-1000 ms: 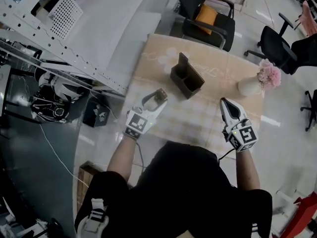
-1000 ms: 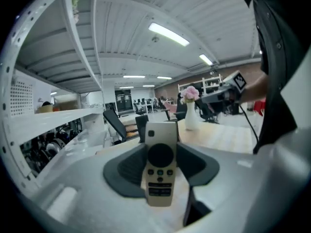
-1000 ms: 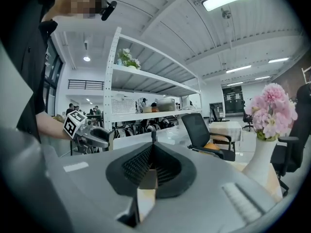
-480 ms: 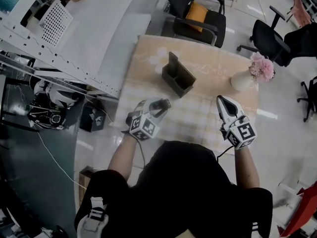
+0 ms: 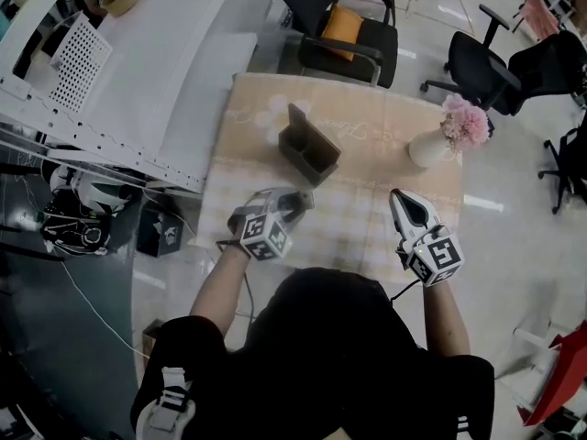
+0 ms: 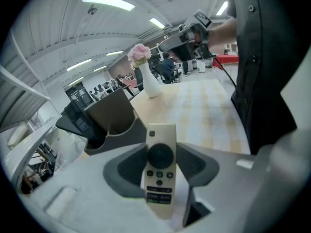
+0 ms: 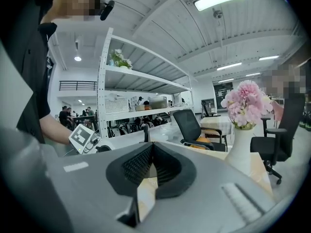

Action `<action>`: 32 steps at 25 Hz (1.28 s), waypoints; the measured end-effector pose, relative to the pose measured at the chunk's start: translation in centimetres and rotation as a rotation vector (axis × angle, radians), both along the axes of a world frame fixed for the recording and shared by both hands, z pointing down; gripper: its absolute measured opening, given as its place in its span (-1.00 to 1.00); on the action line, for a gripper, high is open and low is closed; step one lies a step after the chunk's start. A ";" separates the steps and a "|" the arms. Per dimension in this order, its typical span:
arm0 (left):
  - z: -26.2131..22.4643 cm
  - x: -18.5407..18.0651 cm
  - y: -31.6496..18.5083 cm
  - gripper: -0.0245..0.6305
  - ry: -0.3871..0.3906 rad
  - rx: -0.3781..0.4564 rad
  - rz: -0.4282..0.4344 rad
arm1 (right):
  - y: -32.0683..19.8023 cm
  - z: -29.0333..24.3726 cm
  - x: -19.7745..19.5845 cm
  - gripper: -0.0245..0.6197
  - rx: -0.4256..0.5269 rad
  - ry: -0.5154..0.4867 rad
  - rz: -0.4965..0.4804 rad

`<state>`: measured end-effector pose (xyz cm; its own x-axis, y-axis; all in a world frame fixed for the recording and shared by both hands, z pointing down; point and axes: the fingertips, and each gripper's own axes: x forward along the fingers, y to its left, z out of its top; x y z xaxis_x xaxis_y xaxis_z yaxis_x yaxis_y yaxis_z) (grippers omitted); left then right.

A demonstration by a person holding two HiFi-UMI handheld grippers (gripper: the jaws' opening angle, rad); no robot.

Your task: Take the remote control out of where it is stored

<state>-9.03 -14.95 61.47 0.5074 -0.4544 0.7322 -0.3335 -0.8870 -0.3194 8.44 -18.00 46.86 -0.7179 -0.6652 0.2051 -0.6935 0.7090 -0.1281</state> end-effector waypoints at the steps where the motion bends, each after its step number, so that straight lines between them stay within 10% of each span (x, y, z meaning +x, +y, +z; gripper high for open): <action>1: 0.3 0.3 -0.1 -0.34 -0.007 -0.008 0.007 | 0.1 0.1 0.2 -0.91 -0.003 0.002 0.005; 32: 7.3 3.2 0.4 -0.33 -0.122 -0.212 0.094 | 1.5 1.4 4.0 -0.91 -0.035 0.025 0.049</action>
